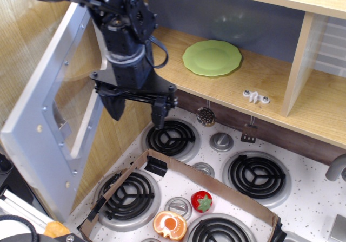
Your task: Open microwave
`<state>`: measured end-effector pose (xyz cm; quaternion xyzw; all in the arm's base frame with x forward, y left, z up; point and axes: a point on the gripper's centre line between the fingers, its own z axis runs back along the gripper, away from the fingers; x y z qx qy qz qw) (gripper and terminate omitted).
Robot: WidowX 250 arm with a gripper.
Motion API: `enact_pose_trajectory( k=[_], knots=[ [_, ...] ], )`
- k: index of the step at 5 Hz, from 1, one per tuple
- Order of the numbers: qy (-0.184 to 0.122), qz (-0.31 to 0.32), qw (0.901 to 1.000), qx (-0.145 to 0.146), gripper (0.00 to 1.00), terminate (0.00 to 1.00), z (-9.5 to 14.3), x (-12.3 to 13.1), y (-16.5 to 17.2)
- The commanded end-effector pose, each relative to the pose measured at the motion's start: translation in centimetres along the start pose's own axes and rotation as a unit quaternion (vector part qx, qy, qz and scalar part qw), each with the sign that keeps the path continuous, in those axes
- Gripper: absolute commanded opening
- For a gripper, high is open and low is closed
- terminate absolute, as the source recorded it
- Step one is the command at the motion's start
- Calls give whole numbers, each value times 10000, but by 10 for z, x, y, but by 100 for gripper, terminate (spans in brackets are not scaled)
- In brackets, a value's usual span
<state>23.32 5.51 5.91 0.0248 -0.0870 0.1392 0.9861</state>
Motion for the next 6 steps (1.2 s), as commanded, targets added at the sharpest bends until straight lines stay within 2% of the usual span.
enact_pose_trajectory(
  k=[1, 5, 6],
  knots=[
    [41, 252, 9993, -274, 100, 0, 3, 0, 7],
    [41, 252, 9993, -274, 100, 0, 3, 0, 7],
    [41, 252, 9993, -274, 100, 100, 3, 0, 7]
  ],
)
